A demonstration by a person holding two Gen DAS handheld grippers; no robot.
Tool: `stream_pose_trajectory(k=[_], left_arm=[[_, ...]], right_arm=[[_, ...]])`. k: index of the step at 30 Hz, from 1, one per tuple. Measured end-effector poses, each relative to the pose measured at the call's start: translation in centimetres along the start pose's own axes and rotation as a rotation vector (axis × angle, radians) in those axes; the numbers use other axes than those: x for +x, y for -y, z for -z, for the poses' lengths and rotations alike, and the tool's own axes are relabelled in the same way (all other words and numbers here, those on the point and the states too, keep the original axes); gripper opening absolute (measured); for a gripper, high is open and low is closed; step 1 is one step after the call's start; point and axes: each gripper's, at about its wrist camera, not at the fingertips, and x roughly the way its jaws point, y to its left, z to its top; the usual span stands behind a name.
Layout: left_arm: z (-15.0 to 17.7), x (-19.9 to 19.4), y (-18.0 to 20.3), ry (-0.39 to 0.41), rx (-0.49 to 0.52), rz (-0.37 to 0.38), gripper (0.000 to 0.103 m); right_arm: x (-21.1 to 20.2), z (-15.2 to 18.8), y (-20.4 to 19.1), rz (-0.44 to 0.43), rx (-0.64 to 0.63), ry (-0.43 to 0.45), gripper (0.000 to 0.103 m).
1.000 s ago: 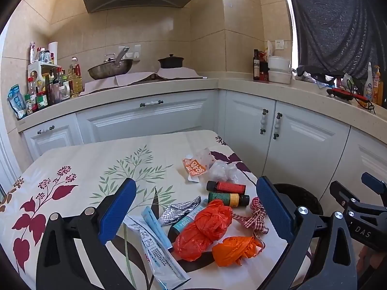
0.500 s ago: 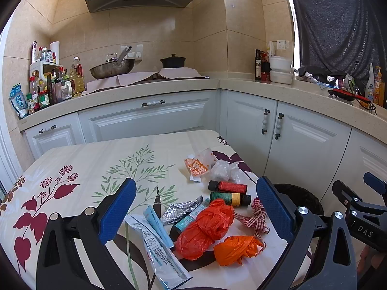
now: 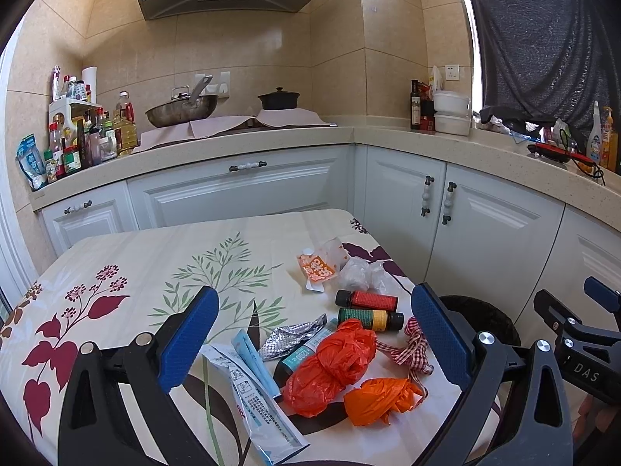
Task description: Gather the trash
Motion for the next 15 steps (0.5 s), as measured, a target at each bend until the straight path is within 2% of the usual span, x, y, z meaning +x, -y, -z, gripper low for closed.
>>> stream_pose_trajectory(k=[15], left_arm=[[0.15, -0.07, -0.12, -0.005, -0.001, -0.003, 0.097]], right_arm=[[-0.04, 0.06, -0.07, 0.001, 0.001, 0.002, 0.099]])
